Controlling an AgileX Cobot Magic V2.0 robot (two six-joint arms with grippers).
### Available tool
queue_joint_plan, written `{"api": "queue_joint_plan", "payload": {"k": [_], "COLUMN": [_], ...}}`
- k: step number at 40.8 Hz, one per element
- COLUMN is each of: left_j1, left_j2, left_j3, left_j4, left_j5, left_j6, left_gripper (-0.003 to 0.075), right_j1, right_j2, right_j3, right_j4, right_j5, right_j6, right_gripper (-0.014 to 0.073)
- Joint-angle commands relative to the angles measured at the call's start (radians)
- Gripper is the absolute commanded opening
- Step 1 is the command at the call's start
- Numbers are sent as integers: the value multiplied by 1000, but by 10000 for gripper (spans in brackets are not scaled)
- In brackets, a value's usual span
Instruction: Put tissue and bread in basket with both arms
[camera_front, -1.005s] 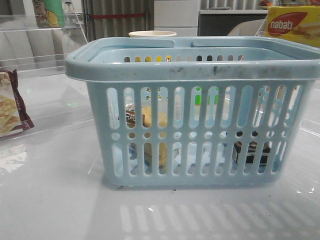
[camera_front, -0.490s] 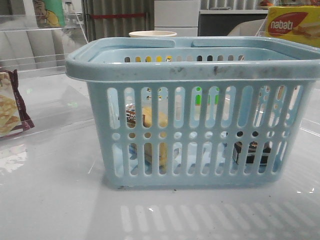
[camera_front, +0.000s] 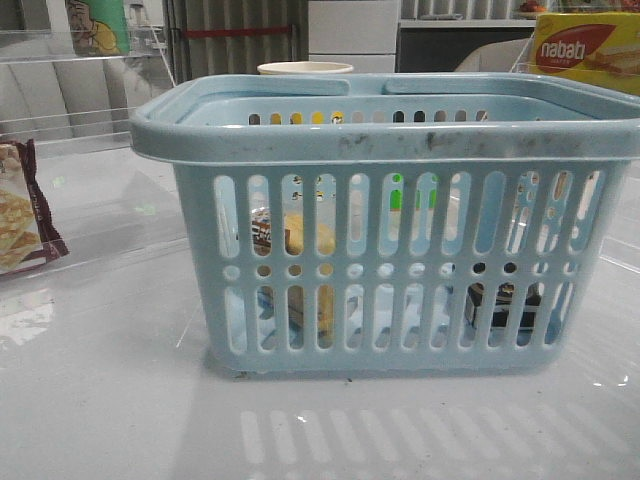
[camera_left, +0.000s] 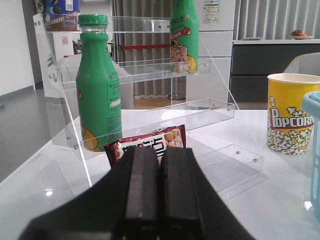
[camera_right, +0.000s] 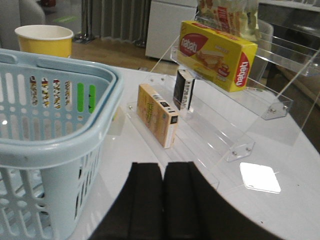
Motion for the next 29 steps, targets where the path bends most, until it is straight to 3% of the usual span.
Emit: {"api": "queue_joint_plan", "payload": {"k": [1,9,29], "left_j1": [-5,-5,-5], "left_j2": [-18,-18,-18], "left_j3": [0,0,0], "left_j4": [-8,-8,-8], "left_j5": [-94,-94,-94], "left_j6": [1,1,1], "left_gripper": [92,92,92], "right_j1": [-38,-84,-83], "right_j2": [-68,-156,-156], "right_j3": [78,241,241], "right_j4": [1,18,68], "right_j5": [-182,-308,-298], "right_j6": [-5,-3,2], "right_gripper": [57,57,57]}}
